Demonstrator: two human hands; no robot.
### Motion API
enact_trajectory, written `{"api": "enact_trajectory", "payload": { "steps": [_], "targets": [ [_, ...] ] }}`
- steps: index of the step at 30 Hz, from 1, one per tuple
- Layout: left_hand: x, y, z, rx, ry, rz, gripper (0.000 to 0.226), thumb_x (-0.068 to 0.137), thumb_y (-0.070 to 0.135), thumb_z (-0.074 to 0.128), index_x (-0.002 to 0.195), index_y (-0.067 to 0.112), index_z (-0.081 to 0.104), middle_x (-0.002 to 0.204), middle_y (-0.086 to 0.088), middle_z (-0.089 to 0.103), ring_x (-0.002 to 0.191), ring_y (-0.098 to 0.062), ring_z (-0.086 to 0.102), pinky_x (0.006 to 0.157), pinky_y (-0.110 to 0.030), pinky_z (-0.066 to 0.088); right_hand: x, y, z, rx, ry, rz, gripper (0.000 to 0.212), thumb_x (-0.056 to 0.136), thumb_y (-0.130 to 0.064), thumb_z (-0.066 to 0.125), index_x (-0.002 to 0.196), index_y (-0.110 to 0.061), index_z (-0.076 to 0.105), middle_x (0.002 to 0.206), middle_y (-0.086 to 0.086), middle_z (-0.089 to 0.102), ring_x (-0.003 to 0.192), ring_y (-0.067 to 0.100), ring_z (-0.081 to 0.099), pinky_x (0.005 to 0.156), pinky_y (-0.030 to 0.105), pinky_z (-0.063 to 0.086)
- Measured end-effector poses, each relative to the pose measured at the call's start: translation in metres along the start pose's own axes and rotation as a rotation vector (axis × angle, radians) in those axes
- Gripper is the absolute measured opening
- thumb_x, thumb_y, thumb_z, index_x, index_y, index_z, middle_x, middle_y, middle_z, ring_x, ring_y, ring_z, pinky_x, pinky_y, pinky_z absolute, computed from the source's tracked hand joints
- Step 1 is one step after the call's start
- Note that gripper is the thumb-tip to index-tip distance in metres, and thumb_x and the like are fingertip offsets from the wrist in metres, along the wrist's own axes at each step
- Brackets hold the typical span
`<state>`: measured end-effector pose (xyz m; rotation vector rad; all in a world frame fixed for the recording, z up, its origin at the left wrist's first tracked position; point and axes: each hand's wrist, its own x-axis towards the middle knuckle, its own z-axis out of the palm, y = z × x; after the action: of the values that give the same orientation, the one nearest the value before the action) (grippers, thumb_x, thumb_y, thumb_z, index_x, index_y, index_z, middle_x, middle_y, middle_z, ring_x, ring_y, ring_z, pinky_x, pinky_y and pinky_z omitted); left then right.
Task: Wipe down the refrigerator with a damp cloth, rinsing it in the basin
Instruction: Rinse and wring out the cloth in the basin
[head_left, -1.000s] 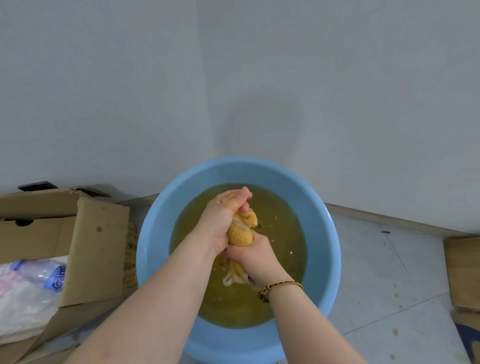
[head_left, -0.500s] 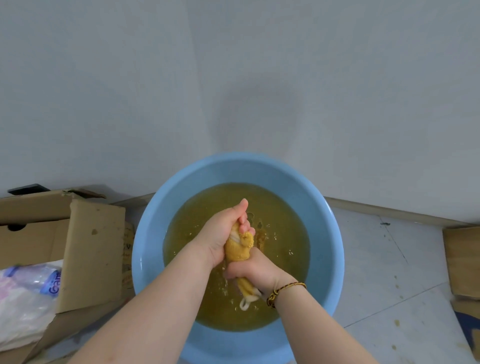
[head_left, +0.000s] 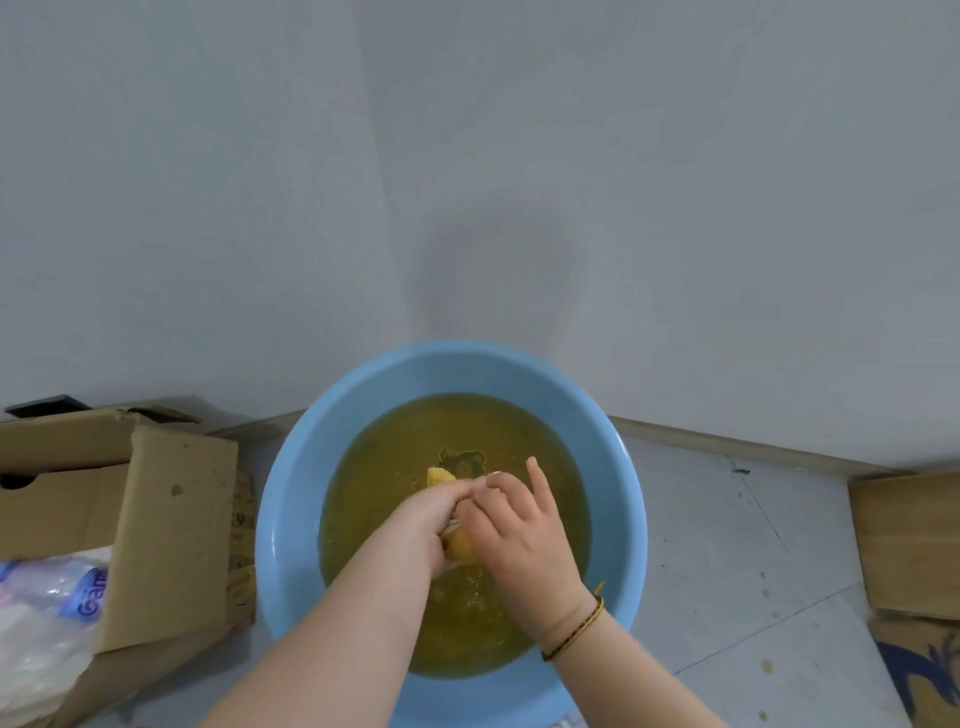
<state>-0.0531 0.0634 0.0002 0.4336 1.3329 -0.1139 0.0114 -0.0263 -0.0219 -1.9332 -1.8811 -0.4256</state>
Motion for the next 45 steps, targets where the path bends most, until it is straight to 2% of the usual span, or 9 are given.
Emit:
{"api": "enact_trajectory", "payload": {
  "steps": [7,13,23,29,32,36,40,42,45],
  "targets": [
    [-0.023,0.003,0.023,0.047,0.188,0.510,0.032,0.084,0.044,0.056,0.074,0.013,0.056,0.078,-0.004,0.058,0.069,-0.018,0.056,0.057,-0.028,0.045,0.010,-0.010,-0.026,0.764,-0.293,1.054,0.034,0.082,-0.012,0.064,0.112,-0.023,0.055,0.094,-0.016,0.053,0.082,0.002,0.051,0.068,0.006,0.040],
    [-0.026,0.014,0.020,0.166,0.340,0.761,0.054,0.093,0.042,0.038,0.050,0.010,0.043,0.060,-0.006,0.049,0.059,-0.017,0.048,0.056,-0.025,0.039,0.024,-0.011,-0.017,0.983,-0.576,1.070,0.020,0.081,-0.014,0.063,0.070,-0.024,0.050,0.064,-0.004,0.057,0.056,0.009,0.054,0.051,0.019,0.048],
    [-0.018,0.016,0.010,0.254,0.224,0.796,0.048,0.092,0.029,0.045,0.049,0.007,0.043,0.058,-0.007,0.048,0.061,-0.017,0.049,0.065,-0.029,0.040,0.027,-0.004,-0.017,1.271,-0.727,1.093,0.020,0.072,0.004,0.063,0.068,-0.012,0.051,0.064,0.000,0.051,0.059,0.012,0.047,0.057,0.022,0.041],
    [-0.036,0.018,0.012,0.354,-0.040,0.704,0.017,0.087,0.037,0.054,0.094,0.023,0.058,0.105,-0.003,0.060,0.095,-0.016,0.056,0.084,-0.032,0.046,0.034,-0.004,-0.042,1.017,-0.492,1.327,0.010,0.083,-0.012,0.058,0.080,-0.018,0.051,0.061,0.001,0.058,0.043,0.009,0.051,0.038,0.018,0.041],
    [-0.052,0.008,0.022,0.167,-0.142,0.616,0.049,0.083,0.030,0.060,0.127,0.020,0.042,0.120,-0.002,0.049,0.104,-0.017,0.051,0.081,-0.029,0.046,0.029,0.001,-0.064,0.875,-0.196,1.313,0.014,0.082,-0.014,0.061,0.086,-0.020,0.049,0.069,-0.002,0.058,0.054,0.010,0.052,0.046,0.017,0.043],
    [-0.077,-0.008,0.045,0.126,-0.295,0.568,0.031,0.080,0.030,0.060,0.105,0.010,0.059,0.100,-0.010,0.064,0.086,-0.019,0.061,0.073,-0.031,0.050,0.019,-0.003,-0.095,0.870,0.049,1.292,0.035,0.075,-0.008,0.067,0.084,-0.033,0.044,0.084,-0.007,0.057,0.071,0.011,0.056,0.055,0.014,0.043],
    [-0.103,-0.017,0.071,0.137,-0.291,0.708,0.071,0.052,0.038,0.072,0.114,0.008,0.055,0.108,-0.015,0.064,0.099,-0.028,0.062,0.089,-0.042,0.049,-0.001,-0.001,-0.138,0.828,-0.128,1.176,0.060,0.065,-0.038,0.068,0.117,-0.036,0.040,0.116,-0.015,0.043,0.116,0.010,0.042,0.103,0.035,0.038],
    [-0.119,-0.022,0.084,0.217,-0.349,0.759,0.080,0.048,0.038,0.074,0.119,0.010,0.052,0.110,-0.014,0.063,0.101,-0.028,0.061,0.089,-0.040,0.049,-0.011,0.008,-0.168,0.842,-0.087,1.182,0.049,0.074,-0.044,0.063,0.117,-0.036,0.040,0.122,-0.016,0.038,0.124,0.005,0.032,0.110,0.031,0.026],
    [-0.141,-0.040,0.109,0.406,-0.450,0.806,0.065,0.064,0.021,0.075,0.121,0.016,0.045,0.106,-0.006,0.063,0.096,-0.019,0.061,0.078,-0.025,0.050,-0.024,0.021,-0.220,0.944,0.168,1.251,0.014,0.087,-0.026,0.059,0.097,-0.035,0.053,0.114,-0.008,0.053,0.114,0.011,0.049,0.098,0.028,0.041]
  ]
}}
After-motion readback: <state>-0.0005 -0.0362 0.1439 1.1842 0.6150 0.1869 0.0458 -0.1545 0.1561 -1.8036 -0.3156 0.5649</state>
